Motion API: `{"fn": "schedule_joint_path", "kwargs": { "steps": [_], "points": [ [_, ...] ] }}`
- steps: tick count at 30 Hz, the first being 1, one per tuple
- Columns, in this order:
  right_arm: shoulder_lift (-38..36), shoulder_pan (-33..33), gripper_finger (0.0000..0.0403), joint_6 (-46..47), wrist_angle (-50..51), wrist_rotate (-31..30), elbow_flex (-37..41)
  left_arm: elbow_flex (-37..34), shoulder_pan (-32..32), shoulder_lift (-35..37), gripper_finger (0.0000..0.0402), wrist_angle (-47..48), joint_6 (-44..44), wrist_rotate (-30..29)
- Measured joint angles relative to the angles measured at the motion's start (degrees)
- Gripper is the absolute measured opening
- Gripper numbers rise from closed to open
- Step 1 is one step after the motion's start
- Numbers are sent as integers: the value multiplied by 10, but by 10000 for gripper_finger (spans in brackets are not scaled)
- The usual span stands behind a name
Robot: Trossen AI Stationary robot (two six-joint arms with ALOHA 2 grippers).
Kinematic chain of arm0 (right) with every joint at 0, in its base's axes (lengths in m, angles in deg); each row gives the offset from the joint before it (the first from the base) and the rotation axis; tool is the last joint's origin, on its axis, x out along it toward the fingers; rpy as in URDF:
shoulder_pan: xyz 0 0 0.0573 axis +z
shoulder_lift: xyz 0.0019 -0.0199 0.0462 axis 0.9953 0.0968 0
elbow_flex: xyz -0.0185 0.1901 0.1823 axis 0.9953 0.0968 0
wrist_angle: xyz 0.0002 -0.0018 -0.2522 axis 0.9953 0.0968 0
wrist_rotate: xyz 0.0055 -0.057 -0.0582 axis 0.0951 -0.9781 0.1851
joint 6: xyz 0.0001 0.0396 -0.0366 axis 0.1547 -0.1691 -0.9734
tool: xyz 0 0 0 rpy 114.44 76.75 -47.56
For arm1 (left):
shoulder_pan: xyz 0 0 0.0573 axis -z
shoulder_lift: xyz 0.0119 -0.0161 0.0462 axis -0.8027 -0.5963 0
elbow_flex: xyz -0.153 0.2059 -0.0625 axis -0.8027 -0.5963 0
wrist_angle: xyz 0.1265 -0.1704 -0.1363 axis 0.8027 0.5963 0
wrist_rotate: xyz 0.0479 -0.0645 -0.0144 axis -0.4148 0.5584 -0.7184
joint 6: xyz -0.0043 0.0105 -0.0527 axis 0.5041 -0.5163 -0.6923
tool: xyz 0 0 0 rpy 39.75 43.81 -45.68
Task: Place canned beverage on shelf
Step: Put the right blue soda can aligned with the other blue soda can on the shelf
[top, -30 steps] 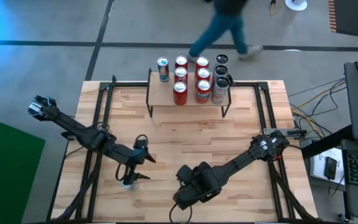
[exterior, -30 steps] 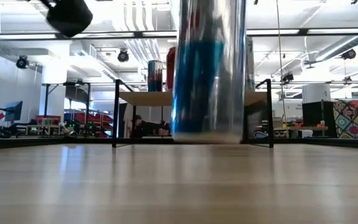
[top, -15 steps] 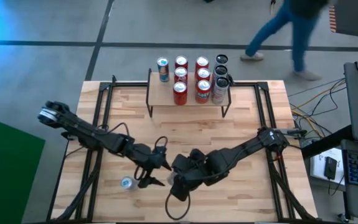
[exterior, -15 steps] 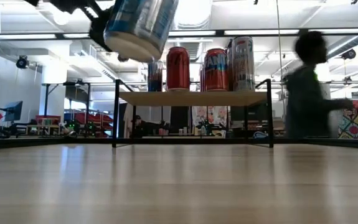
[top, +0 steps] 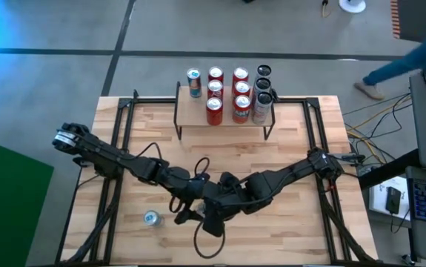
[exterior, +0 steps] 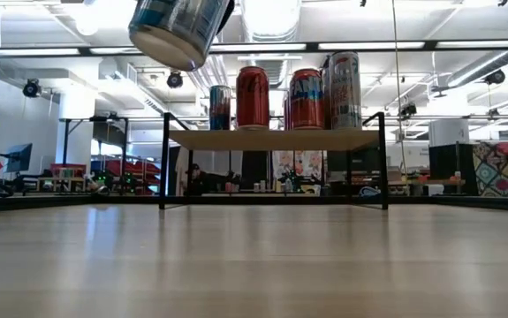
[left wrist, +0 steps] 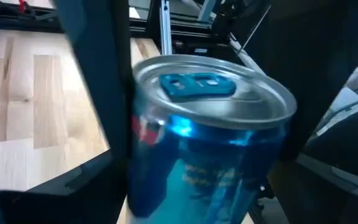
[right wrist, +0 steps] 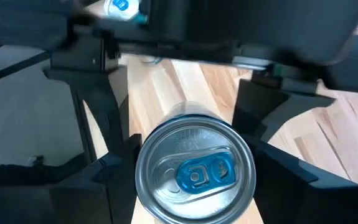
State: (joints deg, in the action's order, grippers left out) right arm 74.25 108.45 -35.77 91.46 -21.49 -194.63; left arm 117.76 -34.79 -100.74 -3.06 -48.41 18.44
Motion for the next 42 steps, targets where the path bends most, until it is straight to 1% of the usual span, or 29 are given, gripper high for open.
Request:
{"fn": "schedule_joint_path", "kwargs": {
  "steps": [3,7,13,16,18,20,23,25,27,29,31,33,36,39,42],
  "points": [
    [-6,1,235,-8,0,1,0,3,-6,2,321,17,-1,1],
    [-15,0,237,-22,1,-1,0,5,-14,4,297,21,-11,4],
    [-17,0,237,-27,1,1,0,6,-18,4,240,23,-10,9],
    [-17,1,252,-1,3,-10,0,9,-18,5,220,23,-6,16],
    [-21,2,267,59,14,-47,0,9,-21,6,220,24,-19,10],
    [-34,2,283,83,14,-84,0,8,-24,7,227,26,-28,-10],
    [-71,10,300,129,43,-171,-1,8,-34,18,244,28,-24,-42],
    [-97,24,304,162,77,-225,-1,8,-46,29,244,29,-15,-53],
    [-116,37,305,183,111,-262,-1,8,-62,45,239,34,-6,-68],
    [-132,52,302,204,139,-285,-1,8,-81,63,230,41,8,-91],
    [-143,64,298,217,153,-302,0,4,-105,87,224,45,23,-116],
    [-150,77,295,221,161,-316,0,-2,-138,112,222,49,33,-124],
    [-149,88,292,216,164,-319,0,-9,-195,153,227,60,39,-125],
    [-145,93,293,209,179,-319,0,-9,-250,192,231,77,65,-125],
    [-144,94,294,212,220,-319,0,-9,-303,220,232,101,98,-124]
  ]
}}
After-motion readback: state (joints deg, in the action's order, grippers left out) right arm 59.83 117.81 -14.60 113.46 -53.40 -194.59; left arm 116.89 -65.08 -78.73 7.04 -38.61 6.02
